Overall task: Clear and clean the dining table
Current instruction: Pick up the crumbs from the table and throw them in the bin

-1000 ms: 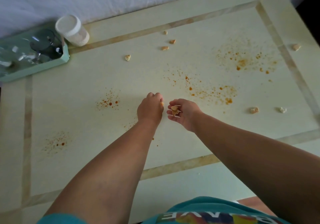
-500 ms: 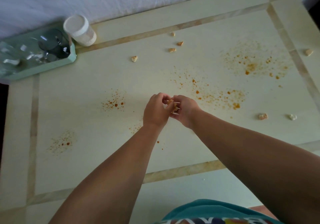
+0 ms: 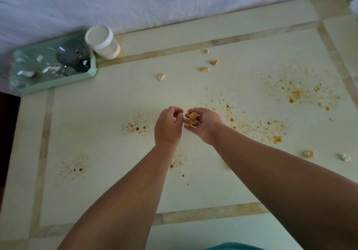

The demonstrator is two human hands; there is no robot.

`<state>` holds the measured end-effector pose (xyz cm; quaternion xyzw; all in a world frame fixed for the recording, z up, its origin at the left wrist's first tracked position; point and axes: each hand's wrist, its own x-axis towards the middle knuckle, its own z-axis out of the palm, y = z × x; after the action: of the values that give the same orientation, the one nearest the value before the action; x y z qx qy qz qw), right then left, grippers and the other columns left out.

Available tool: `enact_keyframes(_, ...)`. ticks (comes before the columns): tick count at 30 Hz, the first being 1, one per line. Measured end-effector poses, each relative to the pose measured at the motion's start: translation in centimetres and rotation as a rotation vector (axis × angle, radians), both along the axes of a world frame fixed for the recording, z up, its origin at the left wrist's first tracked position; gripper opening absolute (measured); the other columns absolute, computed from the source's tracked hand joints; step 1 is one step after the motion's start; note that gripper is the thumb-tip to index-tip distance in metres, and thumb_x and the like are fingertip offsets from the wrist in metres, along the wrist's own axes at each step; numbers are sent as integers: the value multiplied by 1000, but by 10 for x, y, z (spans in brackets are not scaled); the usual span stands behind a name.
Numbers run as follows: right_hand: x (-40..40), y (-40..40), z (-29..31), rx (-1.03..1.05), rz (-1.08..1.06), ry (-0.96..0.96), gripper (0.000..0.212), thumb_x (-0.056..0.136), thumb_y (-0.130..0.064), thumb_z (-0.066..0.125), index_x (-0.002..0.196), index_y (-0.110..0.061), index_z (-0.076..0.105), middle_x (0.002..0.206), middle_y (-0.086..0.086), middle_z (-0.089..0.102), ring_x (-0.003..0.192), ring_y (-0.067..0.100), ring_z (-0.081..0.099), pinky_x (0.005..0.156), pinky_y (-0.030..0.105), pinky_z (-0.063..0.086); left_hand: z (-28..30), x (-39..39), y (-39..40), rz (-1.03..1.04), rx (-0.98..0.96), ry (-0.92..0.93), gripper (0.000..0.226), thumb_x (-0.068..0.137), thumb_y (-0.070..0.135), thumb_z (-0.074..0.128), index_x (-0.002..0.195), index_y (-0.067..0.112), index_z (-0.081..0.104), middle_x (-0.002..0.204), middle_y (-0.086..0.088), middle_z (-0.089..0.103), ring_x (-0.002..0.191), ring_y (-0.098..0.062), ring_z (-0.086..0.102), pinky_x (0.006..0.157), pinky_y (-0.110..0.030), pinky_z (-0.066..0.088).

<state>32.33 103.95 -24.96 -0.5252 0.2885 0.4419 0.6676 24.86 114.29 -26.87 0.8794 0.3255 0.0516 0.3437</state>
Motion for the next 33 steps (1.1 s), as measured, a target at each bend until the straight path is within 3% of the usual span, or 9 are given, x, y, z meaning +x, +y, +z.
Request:
enact_keyframes(4,16,20,1,20,-18,1,12,91,-7,59,96,1,66,93,16,67,86,33,67,86,45,58,0,18,16,20,41,7,14,95,24,53,103,23,64,98,7,60,83,-8,59,64,-15,41)
enact_keyframes(8,29,37,-1,36,-24,3,12,90,-8,60,95,0,67,95,16,67,88,32,69,83,44,59,-1,37,34,41,90,10,14,93,22,56,105,24,63,102,7,58,87,-12,61,72,-26,53)
enact_keyframes(12,39,50,-6,73,-48,8,15,94,-12,58,97,0,66,95,15,65,87,32,66,91,46,56,-4,57,53,53,162,28,27,92,20,58,119,23,59,117,2,56,101,-15,58,78,-27,51)
enact_keyframes(16,45,56,-14,128,-94,31,18,97,-17,54,93,-1,62,94,15,60,84,32,59,97,46,52,-8,76,75,22,234,81,43,93,16,56,135,21,51,136,-3,49,121,-20,49,94,-34,48)
enact_keyframes(22,41,52,-23,168,-154,75,20,97,-15,54,103,3,62,97,17,62,86,32,60,96,43,52,-16,104,98,-97,289,251,49,94,9,47,141,22,44,146,-1,43,127,-29,41,97,-39,43)
enact_keyframes(26,43,51,-23,180,-157,84,20,96,-15,54,102,2,62,97,17,61,87,32,59,98,44,50,-14,111,103,-174,366,350,45,91,2,42,131,21,53,134,-6,50,121,-31,43,87,-40,44)
enact_keyframes(30,43,46,-21,191,-158,87,19,97,-14,52,103,2,60,99,18,59,88,33,57,99,44,49,-10,104,92,-169,424,312,30,91,0,44,110,16,61,111,-11,56,105,-29,50,69,-34,38)
enact_keyframes(33,38,40,-20,194,-146,79,19,98,-15,51,102,1,60,98,17,59,88,33,58,98,44,49,-11,92,83,-144,414,291,25,89,-1,46,101,14,62,103,-11,56,96,-28,51,66,-33,35)
